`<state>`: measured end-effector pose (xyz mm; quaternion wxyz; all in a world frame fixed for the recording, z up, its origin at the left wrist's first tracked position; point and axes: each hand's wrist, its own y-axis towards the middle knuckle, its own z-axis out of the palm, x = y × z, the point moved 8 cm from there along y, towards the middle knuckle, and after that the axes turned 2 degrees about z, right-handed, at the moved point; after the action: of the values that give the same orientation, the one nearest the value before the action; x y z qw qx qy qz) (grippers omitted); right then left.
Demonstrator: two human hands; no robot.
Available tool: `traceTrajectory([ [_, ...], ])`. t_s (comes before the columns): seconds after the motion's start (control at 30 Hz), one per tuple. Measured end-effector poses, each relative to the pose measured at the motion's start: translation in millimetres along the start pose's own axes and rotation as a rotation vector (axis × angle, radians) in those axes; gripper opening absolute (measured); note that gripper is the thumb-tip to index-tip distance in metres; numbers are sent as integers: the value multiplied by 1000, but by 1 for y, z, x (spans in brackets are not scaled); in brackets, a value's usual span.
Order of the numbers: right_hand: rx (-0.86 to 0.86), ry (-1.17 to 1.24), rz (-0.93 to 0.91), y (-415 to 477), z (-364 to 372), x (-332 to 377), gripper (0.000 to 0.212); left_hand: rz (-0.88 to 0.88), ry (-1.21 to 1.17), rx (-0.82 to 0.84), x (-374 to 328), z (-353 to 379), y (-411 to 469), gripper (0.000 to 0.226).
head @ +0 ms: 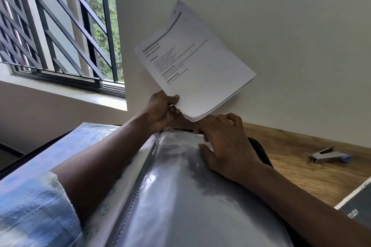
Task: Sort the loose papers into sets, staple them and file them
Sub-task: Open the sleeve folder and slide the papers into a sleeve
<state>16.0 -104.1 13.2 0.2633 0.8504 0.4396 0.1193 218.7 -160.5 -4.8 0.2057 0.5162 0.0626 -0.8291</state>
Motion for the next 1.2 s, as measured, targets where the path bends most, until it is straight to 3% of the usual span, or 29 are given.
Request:
traceTrajectory([
  [0.1,56,-93,2,3,4,1,43,-10,-11,34,-1,3,-3,32],
  [0.23,-10,-77,62,-2,0,-5,16,-30,-33,90,-4,7,-8,32],
  [0.4,-126,68,183,-9,-9,-17,20,-49,-60,131,-2,7,-13,34],
  [0.67,-217,170,246,-14,-21,-26,4,-121,42,219,9,5,-27,34],
  [0.83,-331,194,253,-17,-30,-27,7,-191,171,315,10,0,-32,34],
  [1.0,-419,201,287,-19,-32,-33,7,-259,207,346,9,-17,-31,59],
  [1.13,-460,175,326,-19,-28,-42,18,-324,309,341,4,-29,-32,35],
  [1.2,-481,248,397,-21,-26,-53,24,-361,337,337,0,-35,-34,34],
])
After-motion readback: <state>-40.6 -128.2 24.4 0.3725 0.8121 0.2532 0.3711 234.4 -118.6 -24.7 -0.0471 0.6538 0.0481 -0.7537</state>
